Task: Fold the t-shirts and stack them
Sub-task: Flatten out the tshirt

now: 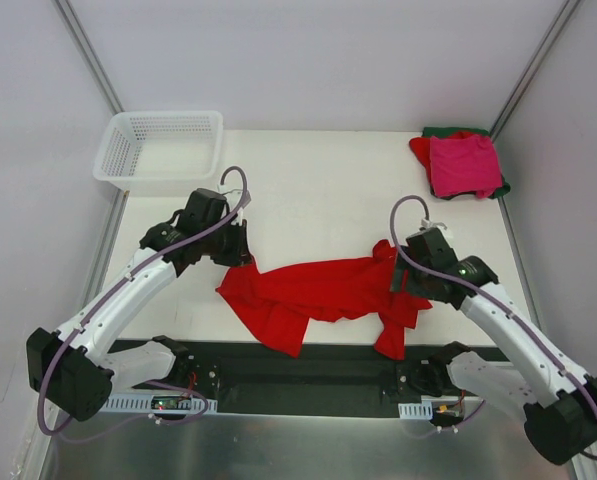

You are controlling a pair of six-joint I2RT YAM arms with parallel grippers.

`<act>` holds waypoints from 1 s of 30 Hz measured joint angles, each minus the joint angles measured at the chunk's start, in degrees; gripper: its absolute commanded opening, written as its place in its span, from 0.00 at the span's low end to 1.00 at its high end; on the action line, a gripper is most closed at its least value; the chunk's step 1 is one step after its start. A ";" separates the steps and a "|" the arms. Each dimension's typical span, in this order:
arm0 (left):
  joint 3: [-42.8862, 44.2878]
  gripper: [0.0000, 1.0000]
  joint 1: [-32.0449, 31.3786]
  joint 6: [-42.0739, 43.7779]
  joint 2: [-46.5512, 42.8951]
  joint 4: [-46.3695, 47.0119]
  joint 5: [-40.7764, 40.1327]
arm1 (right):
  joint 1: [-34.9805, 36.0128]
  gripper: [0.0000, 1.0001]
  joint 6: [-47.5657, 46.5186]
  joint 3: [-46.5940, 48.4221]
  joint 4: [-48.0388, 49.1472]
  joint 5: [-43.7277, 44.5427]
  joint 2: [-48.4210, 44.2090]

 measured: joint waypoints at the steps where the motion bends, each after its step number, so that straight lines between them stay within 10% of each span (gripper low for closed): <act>1: -0.04 0.03 0.09 0.00 0.00 0.09 0.26 | -0.85 0.79 0.90 -1.31 0.48 -0.72 -2.19; 30: -0.61 0.03 1.97 3.02 4.72 5.73 7.43 | -6.71 0.72 27.96 -11.19 -8.13 1.62 -22.75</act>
